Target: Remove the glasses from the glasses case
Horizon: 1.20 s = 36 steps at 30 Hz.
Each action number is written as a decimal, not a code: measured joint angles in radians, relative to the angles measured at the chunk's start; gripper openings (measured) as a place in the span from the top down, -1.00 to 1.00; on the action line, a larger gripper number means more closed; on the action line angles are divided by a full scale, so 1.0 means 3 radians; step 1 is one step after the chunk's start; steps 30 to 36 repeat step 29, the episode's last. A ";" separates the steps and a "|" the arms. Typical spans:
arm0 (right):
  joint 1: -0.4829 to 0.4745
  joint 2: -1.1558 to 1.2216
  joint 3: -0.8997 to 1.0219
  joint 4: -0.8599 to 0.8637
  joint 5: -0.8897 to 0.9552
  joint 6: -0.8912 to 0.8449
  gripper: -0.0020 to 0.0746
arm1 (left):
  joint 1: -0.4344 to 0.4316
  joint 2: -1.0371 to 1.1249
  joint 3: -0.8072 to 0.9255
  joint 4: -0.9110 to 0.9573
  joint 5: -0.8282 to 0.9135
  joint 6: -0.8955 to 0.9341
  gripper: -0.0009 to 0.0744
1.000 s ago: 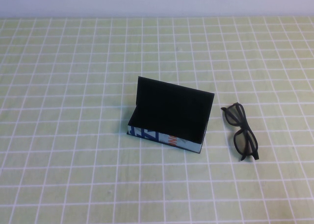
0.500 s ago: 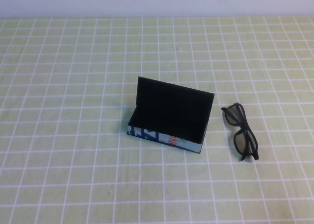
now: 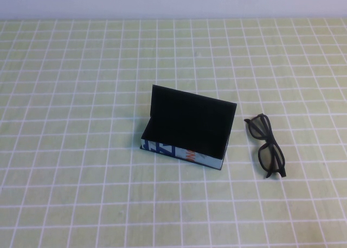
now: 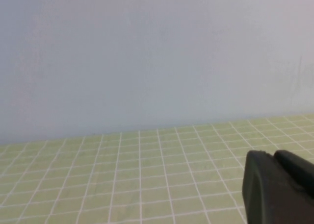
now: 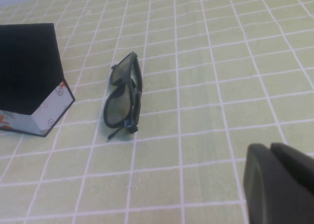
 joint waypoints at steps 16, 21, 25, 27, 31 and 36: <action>0.0000 0.0000 0.0000 0.0007 0.0000 0.0000 0.99 | 0.0000 -0.0002 0.0022 0.2097 0.1354 -0.2161 0.99; 0.0000 0.0000 0.0000 0.0014 0.0000 0.0000 0.99 | 0.0000 -0.0002 0.0022 0.2112 0.1382 -0.2233 0.99; 0.0000 0.0000 0.0000 0.0014 0.0000 0.0000 0.99 | 0.0000 -0.0002 0.0022 0.2118 0.1382 -0.2238 0.99; 0.0000 0.0000 0.0000 0.0014 0.0000 0.0000 0.99 | 0.0000 -0.0002 0.0022 0.2118 0.1382 -0.2241 0.99; 0.0000 0.0000 0.0000 0.0014 0.0000 0.0000 0.99 | 0.0000 -0.0002 0.0022 0.2118 0.1382 -0.2247 0.99; 0.0000 0.0000 0.0000 0.0014 0.0000 0.0000 0.99 | 0.0000 -0.0002 0.0022 0.2118 0.1382 -0.2247 0.99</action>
